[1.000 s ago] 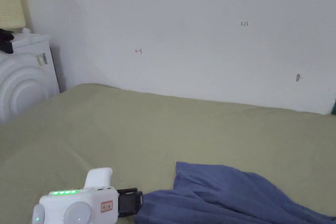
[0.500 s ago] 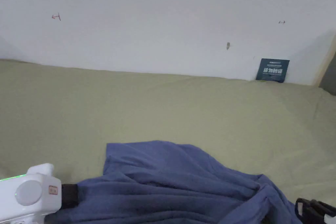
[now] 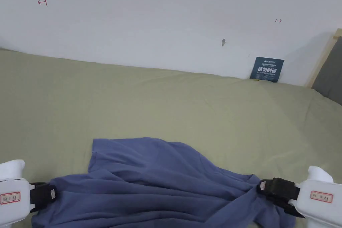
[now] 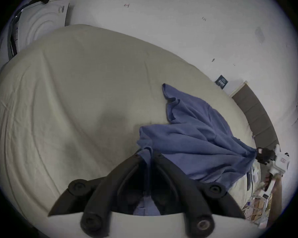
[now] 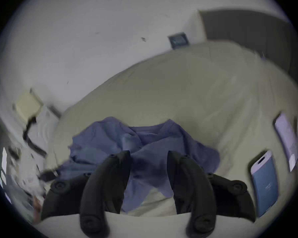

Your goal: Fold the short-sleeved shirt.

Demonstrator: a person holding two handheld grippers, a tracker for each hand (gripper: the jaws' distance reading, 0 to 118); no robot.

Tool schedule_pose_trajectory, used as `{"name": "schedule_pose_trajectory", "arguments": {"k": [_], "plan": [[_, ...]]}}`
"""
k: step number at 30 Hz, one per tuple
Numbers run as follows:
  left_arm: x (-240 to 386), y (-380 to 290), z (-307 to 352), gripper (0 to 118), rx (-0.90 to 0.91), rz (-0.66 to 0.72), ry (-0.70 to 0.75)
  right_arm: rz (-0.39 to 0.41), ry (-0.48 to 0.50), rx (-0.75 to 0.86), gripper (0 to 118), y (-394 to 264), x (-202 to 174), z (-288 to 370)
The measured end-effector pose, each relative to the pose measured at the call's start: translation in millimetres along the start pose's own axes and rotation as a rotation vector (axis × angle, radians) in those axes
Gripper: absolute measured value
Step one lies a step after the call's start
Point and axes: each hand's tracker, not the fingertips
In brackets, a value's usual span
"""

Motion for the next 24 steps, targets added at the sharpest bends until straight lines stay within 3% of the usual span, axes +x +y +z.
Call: {"name": "schedule_pose_trajectory", "arguments": {"k": [3,8,9,10,12,14,16,24], "plan": [[4,0,3,5,0.007,-0.018,-0.013,-0.154,-0.010,-0.043,50,4,15,-17],[6,4,-3,5,0.004,-0.038,-0.033,-0.189,0.012,-0.141,47,-2,3,-32],[7,4,-5,5,0.001,-0.044,-0.035,-0.186,0.007,-0.130,34,-5,-1,-32],[7,3,-5,5,-0.002,-0.046,-0.038,-0.176,0.000,-0.118,6,-7,-3,-31],[7,2,-6,5,-0.004,-0.036,-0.047,-0.124,-0.068,-0.085,6,-7,-9,-26],[6,2,-2,5,0.006,-0.025,-0.064,-0.057,-0.038,-0.046,6,-10,-15,-17],[5,7,2,5,0.016,-0.028,-0.067,0.029,-0.079,0.017,6,-9,-27,-3],[22,60,47,5,0.196,-0.052,-0.167,0.212,0.088,0.227,6,16,-85,51]]}}
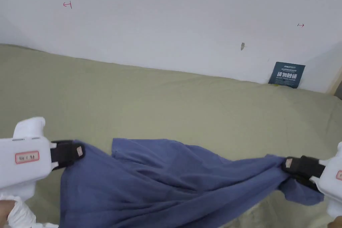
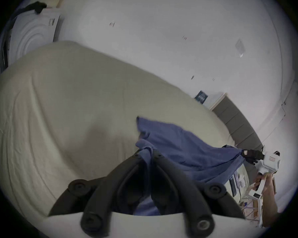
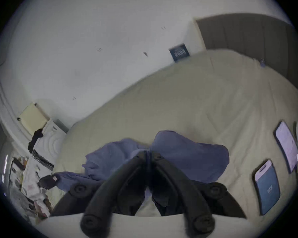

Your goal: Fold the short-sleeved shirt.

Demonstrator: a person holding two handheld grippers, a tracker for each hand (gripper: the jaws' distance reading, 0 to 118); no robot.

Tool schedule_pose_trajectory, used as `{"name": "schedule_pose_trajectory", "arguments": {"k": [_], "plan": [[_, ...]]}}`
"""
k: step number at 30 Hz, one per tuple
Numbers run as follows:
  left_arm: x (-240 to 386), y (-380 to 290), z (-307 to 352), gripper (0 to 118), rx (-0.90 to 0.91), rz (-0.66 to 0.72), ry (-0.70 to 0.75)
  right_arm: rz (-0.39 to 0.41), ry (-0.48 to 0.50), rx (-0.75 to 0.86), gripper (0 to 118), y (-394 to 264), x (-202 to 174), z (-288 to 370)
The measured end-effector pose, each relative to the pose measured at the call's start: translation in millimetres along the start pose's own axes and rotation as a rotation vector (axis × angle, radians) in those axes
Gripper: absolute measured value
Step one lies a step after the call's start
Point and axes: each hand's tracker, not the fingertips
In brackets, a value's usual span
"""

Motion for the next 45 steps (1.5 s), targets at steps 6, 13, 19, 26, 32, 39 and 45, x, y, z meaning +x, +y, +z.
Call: {"name": "schedule_pose_trajectory", "arguments": {"k": [6,13,19,26,32,39,45], "plan": [[26,67,32,5,0.134,-0.023,-0.066,0.148,0.051,0.153,6,47,-52,15],[49,129,50,5,0.200,-0.089,-0.078,0.248,0.084,0.231,6,99,-94,16],[64,177,53,5,0.239,-0.138,-0.080,0.288,0.099,0.295,6,146,-128,14],[65,217,55,5,0.276,-0.136,-0.078,0.222,0.110,0.349,6,194,-139,5],[51,235,54,5,0.285,-0.118,-0.063,0.207,0.080,0.383,6,217,-134,-1],[41,251,44,5,0.267,-0.131,-0.040,0.193,0.077,0.407,6,227,-133,-10],[30,232,41,5,0.259,-0.139,-0.048,0.202,0.110,0.403,6,211,-128,-9]]}}
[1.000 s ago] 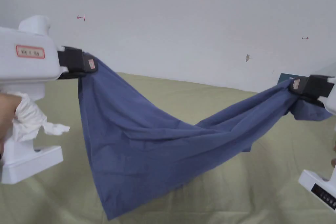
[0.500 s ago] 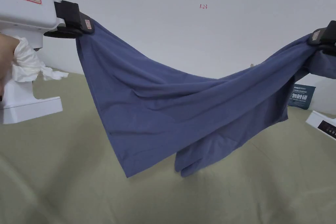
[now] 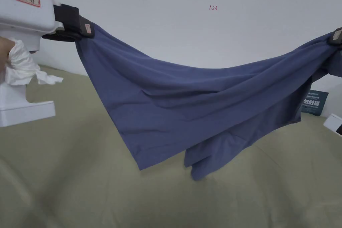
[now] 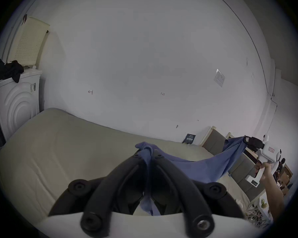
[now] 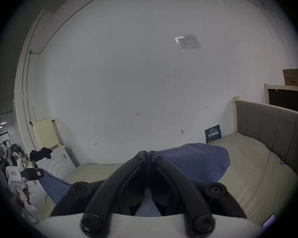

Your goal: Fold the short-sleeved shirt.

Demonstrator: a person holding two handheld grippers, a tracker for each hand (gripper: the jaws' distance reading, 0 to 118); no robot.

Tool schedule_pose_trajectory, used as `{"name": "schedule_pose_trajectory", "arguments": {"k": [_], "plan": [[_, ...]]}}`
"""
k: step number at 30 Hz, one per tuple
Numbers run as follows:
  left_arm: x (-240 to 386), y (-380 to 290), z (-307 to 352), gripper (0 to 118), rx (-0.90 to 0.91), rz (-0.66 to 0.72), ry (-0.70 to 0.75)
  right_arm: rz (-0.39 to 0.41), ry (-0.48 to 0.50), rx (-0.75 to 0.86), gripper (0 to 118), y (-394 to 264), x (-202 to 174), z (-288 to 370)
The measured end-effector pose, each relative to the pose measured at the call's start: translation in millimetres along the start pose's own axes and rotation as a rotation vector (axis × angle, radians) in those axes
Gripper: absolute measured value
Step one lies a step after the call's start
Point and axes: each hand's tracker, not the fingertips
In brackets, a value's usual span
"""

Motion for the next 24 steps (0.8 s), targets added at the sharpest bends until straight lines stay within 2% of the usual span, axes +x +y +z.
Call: {"name": "schedule_pose_trajectory", "arguments": {"k": [4,14,24], "plan": [[-17,-32,5,5,-0.042,0.008,-0.012,0.016,0.014,-0.041,6,-28,6,11],[-71,-134,47,5,-0.128,0.121,-0.018,-0.096,0.018,-0.196,6,-123,50,62],[-70,-241,109,5,-0.277,0.159,-0.052,-0.193,-0.014,-0.341,6,-202,78,134]]}}
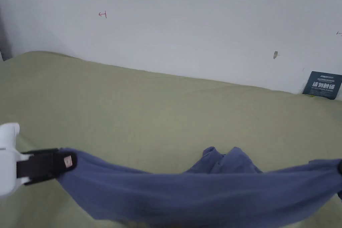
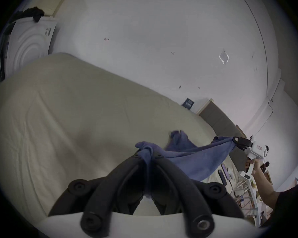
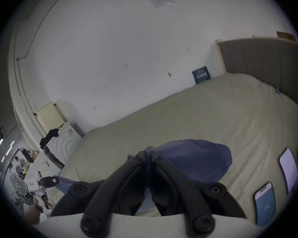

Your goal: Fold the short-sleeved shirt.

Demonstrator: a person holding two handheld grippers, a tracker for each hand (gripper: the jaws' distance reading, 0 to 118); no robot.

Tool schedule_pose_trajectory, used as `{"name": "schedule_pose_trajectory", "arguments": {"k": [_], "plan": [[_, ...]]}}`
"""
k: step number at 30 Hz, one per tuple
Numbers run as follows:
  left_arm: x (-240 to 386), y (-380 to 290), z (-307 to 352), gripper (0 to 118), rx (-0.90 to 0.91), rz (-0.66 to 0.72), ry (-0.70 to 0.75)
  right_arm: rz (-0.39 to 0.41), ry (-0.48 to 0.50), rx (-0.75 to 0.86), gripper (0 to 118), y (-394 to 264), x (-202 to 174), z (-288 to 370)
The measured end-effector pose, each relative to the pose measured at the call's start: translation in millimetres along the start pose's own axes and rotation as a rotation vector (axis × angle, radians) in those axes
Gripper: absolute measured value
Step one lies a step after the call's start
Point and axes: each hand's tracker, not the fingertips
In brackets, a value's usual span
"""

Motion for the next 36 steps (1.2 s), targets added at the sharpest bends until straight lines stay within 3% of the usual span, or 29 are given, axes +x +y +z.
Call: {"name": "schedule_pose_trajectory", "arguments": {"k": [19,33,35,36], "plan": [[-9,-134,44,5,-0.239,0.111,0.027,0.028,-0.225,-0.311,6,-112,45,60],[-5,-165,51,5,-0.307,0.168,0.068,0.044,-0.337,-0.358,6,-139,44,96],[-2,-167,54,12,-0.305,0.189,0.080,0.034,-0.347,-0.355,11,-139,42,101],[0,-167,58,20,-0.294,0.193,0.086,0.006,-0.344,-0.354,27,-138,41,104]]}}
